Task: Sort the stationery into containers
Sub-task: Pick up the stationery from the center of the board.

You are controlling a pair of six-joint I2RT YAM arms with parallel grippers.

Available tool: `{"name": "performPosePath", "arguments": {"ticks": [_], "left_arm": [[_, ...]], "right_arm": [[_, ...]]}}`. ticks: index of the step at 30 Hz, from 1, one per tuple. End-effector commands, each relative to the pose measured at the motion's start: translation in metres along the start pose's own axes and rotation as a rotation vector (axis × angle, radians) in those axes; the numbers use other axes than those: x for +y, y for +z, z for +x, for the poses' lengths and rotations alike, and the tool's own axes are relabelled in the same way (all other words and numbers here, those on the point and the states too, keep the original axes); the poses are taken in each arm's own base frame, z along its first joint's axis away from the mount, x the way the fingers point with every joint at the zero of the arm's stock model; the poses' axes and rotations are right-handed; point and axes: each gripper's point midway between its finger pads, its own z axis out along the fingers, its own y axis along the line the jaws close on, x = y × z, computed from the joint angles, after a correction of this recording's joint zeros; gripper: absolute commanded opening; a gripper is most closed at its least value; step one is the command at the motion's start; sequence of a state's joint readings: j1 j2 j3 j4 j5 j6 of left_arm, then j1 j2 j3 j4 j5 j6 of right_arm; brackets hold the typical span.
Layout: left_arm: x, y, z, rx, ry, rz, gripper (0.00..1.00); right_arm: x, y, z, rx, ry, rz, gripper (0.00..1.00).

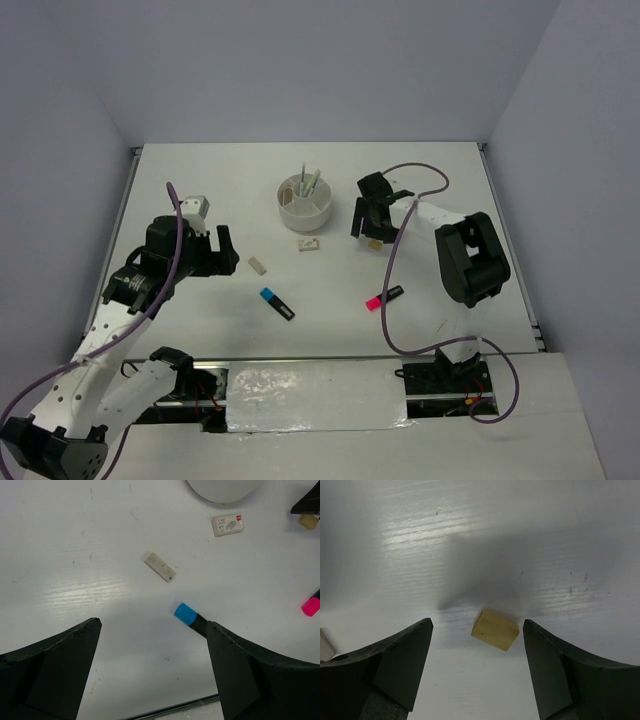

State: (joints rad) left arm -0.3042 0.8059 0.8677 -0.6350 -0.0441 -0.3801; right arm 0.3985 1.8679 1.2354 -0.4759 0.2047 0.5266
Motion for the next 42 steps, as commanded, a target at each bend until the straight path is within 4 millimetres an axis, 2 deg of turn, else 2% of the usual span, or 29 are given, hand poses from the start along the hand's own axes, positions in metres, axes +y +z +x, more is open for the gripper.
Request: {"name": "performPosePath", "arguments": {"ticks": [1,5,13,14,18,21,22,24,26,28,30,31,33,34,35,36,38,41,42], "left_arm": [[-0.003,-0.002,-0.021,-0.083,0.025,0.011,0.99],[-0.005,0.002,-0.017,-0.054,0.026,0.025,0.99],[-0.007,-0.001,-0.018,-0.073,0.023,0.039,0.99],[-0.007,-0.001,-0.017,-0.069,0.024,0.039,0.99],[-0.007,0.002,-0.015,-0.056,0.024,0.036,0.99],[-0.007,0.001,-0.016,-0.060,0.023,0.037,0.99],[-0.007,0.000,-0.016,-0.063,0.023,0.038,0.99],[-0.007,-0.001,-0.017,-0.071,0.024,0.035,0.99],[-0.006,-0.001,-0.017,-0.073,0.021,0.033,0.99],[-0.006,-0.001,-0.017,-0.074,0.021,0.035,0.99],[-0.006,-0.001,-0.018,-0.074,0.019,0.033,0.99],[-0.006,-0.001,-0.017,-0.073,0.019,0.031,0.99],[-0.005,0.000,-0.017,-0.070,0.019,0.027,0.99],[-0.005,0.000,-0.017,-0.072,0.018,0.026,0.99],[-0.005,-0.001,-0.018,-0.074,0.018,0.024,0.99],[-0.004,-0.001,-0.017,-0.073,0.016,0.022,0.99],[-0.004,-0.002,-0.018,-0.078,0.016,0.022,0.99],[-0.004,-0.002,-0.019,-0.081,0.016,0.021,0.99],[-0.004,-0.001,-0.018,-0.077,0.016,0.020,0.99]], "right_arm": [[-0.011,-0.009,-0.009,-0.049,0.047,0.043,0.81],[-0.014,-0.003,0.004,-0.021,0.055,0.045,0.69],[-0.022,0.004,0.018,-0.010,0.088,0.067,0.67],[-0.022,0.005,0.018,-0.011,0.088,0.069,0.62],[-0.025,0.005,0.016,-0.022,0.106,0.084,0.55],[-0.022,0.002,0.012,-0.046,0.102,0.059,0.43],[-0.017,0.000,0.007,-0.064,0.099,0.036,0.36],[-0.011,-0.005,0.002,-0.082,0.059,-0.015,0.30],[0.006,-0.019,-0.012,-0.130,0.036,-0.109,0.28],[0.012,-0.035,-0.030,-0.175,0.024,-0.135,0.28],[0.015,-0.044,-0.039,-0.184,0.018,-0.140,0.28],[0.022,-0.055,-0.052,-0.207,0.019,-0.163,0.28],[0.033,-0.066,-0.063,-0.224,0.026,-0.206,0.28],[0.041,-0.076,-0.077,-0.250,0.032,-0.231,0.29],[0.046,-0.080,-0.082,-0.252,0.032,-0.256,0.29],[0.057,-0.088,-0.097,-0.276,0.035,-0.282,0.29],[0.069,-0.093,-0.106,-0.263,0.032,-0.319,0.29],[0.095,-0.104,-0.140,-0.293,0.048,-0.378,0.29],[0.096,-0.104,-0.143,-0.287,0.056,-0.375,0.29]]}}
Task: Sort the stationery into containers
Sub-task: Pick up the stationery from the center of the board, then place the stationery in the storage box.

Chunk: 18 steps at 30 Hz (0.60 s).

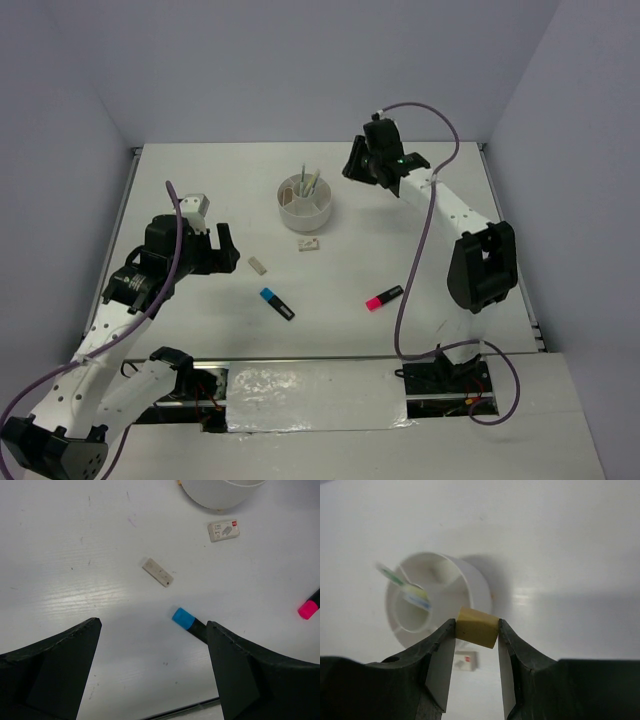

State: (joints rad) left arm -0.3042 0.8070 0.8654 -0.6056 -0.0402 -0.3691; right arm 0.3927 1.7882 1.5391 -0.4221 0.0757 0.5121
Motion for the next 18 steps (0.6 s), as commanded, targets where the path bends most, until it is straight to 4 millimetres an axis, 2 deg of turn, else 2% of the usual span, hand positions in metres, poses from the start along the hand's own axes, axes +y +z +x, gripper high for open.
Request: {"name": "performPosePath", "arguments": {"ticks": [1,2,3,5,8,12,18], "left_arm": [[-0.002,-0.002,-0.012,-0.053,0.004,0.010,0.99],[-0.001,-0.002,-0.012,-0.051,0.005,0.004,0.99],[-0.001,-0.002,-0.012,-0.051,0.005,0.006,0.99],[-0.001,-0.001,-0.011,-0.047,0.005,0.003,0.99],[-0.001,-0.001,-0.011,-0.049,0.005,0.002,0.99],[-0.001,-0.002,-0.012,-0.052,0.005,0.006,0.99],[-0.003,-0.002,-0.013,-0.052,0.008,0.012,0.99]], "right_arm": [[0.022,0.007,-0.018,0.004,0.030,-0.049,0.29],[0.031,0.005,-0.034,-0.027,0.043,-0.069,0.30],[0.031,0.015,-0.031,-0.009,0.051,-0.064,0.30],[0.042,0.029,-0.039,-0.005,0.072,-0.083,0.30],[0.059,0.048,-0.034,0.054,0.088,-0.146,0.31],[0.078,0.060,-0.031,0.075,0.096,-0.243,0.31],[0.080,0.071,-0.023,0.096,0.107,-0.264,0.34]]}}
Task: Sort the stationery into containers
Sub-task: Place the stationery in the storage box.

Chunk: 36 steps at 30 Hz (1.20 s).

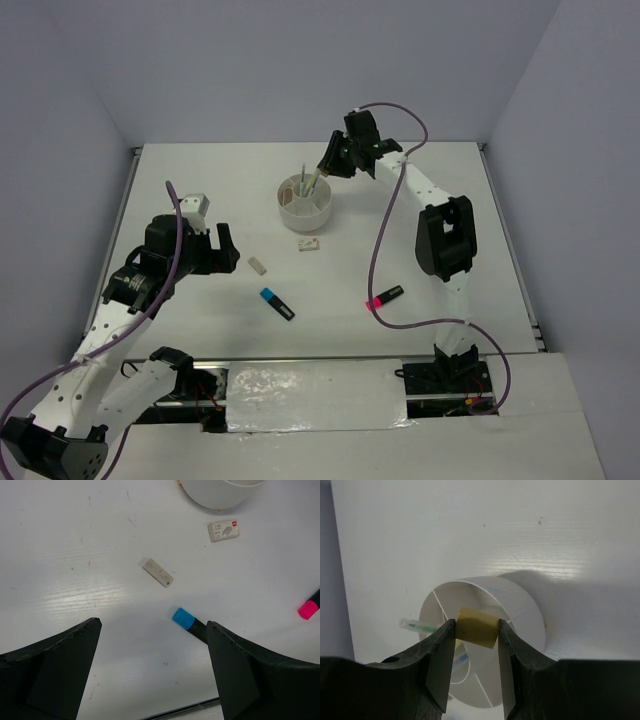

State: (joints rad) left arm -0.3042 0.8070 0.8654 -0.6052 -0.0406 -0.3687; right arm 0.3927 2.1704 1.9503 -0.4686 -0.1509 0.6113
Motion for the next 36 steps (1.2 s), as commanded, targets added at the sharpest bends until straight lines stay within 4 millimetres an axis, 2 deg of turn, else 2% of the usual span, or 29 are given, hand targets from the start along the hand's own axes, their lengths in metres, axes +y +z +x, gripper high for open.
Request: {"name": "performPosePath", "arguments": {"ticks": [1,13,18,24,29,36], "left_arm": [[-0.003,-0.002,-0.013,-0.052,0.008,0.015,0.99],[-0.003,-0.004,-0.013,-0.060,0.008,0.017,0.99],[-0.003,-0.003,-0.012,-0.056,0.008,0.017,0.99],[-0.004,-0.004,-0.014,-0.063,0.008,0.021,0.99],[-0.004,-0.005,-0.014,-0.064,0.010,0.023,0.99],[-0.005,-0.005,-0.014,-0.066,0.011,0.027,0.99]], "right_arm": [[0.028,-0.008,-0.016,-0.026,-0.002,-0.102,0.35],[0.030,0.004,-0.007,-0.001,-0.016,-0.109,0.45],[0.028,0.006,-0.007,-0.009,0.005,-0.107,0.46],[0.037,0.008,-0.006,-0.001,0.023,-0.151,0.47],[0.033,0.011,-0.002,0.008,0.017,-0.144,0.54],[0.033,0.012,0.002,0.017,0.009,-0.148,0.55]]}}
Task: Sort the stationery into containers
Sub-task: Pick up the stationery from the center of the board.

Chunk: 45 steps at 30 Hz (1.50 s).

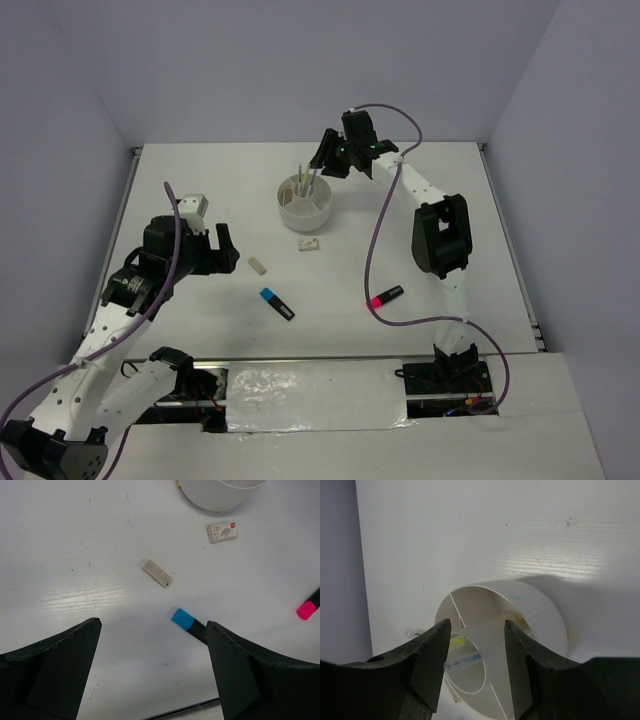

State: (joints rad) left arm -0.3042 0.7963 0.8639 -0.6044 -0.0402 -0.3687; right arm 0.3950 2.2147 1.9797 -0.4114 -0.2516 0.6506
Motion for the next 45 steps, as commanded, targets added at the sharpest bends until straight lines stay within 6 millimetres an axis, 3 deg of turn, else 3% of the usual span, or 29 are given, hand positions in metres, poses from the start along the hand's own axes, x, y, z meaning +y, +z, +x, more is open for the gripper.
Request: {"name": "performPosePath", "arguments": {"ticks": [1,6,10,15,17,24,27,29,30,31,32,33,34,35,39,40,45], "left_arm": [[-0.004,-0.003,-0.013,-0.056,0.011,0.023,0.99],[-0.002,-0.001,-0.012,-0.047,0.008,0.008,0.99],[0.002,0.002,-0.011,-0.037,-0.001,-0.016,0.99],[0.022,0.005,-0.009,-0.002,-0.052,-0.151,0.99],[0.018,0.009,-0.007,0.015,-0.112,-0.149,0.99],[0.004,0.054,0.011,0.096,-0.295,-0.133,0.99],[0.003,0.073,0.013,0.095,-0.349,-0.214,0.99],[0.005,0.081,0.008,0.074,-0.350,-0.280,0.99],[0.000,0.093,0.018,0.113,-0.346,-0.305,0.98],[-0.003,0.099,0.015,0.116,-0.343,-0.315,0.97],[0.000,0.110,0.025,0.149,-0.338,-0.364,0.95],[0.000,0.115,0.028,0.161,-0.339,-0.383,0.94],[-0.003,0.121,0.026,0.167,-0.342,-0.387,0.93],[-0.004,0.131,0.037,0.202,-0.337,-0.409,0.92],[-0.012,0.154,0.045,0.237,-0.323,-0.441,0.89],[-0.008,0.160,0.054,0.267,-0.317,-0.468,0.87],[-0.004,0.170,0.068,0.297,-0.340,-0.514,0.82]], "right_arm": [[0.015,0.001,-0.001,-0.012,-0.024,-0.045,0.55],[0.022,-0.016,-0.010,-0.047,-0.042,-0.061,0.58],[0.030,-0.047,-0.024,-0.100,-0.048,-0.085,0.63],[0.022,-0.083,-0.050,-0.197,-0.028,-0.039,0.67],[0.018,-0.100,-0.060,-0.235,-0.009,-0.040,0.68],[0.007,-0.151,-0.080,-0.350,-0.009,0.013,0.70],[0.011,-0.191,-0.085,-0.429,-0.034,0.029,0.71],[0.008,-0.207,-0.080,-0.435,-0.046,0.056,0.71],[0.009,-0.223,-0.072,-0.446,-0.054,0.050,0.71],[0.009,-0.230,-0.065,-0.445,-0.060,0.048,0.71],[-0.005,-0.227,-0.048,-0.418,-0.057,0.064,0.71],[0.005,-0.250,-0.043,-0.452,-0.071,0.026,0.71],[0.005,-0.255,-0.034,-0.450,-0.073,0.005,0.71],[0.000,-0.265,-0.017,-0.447,-0.073,-0.005,0.71],[-0.004,-0.280,0.019,-0.438,-0.078,-0.068,0.71],[-0.003,-0.282,0.025,-0.425,-0.082,-0.081,0.71],[-0.007,-0.289,0.044,-0.386,-0.131,-0.082,0.71]]}}
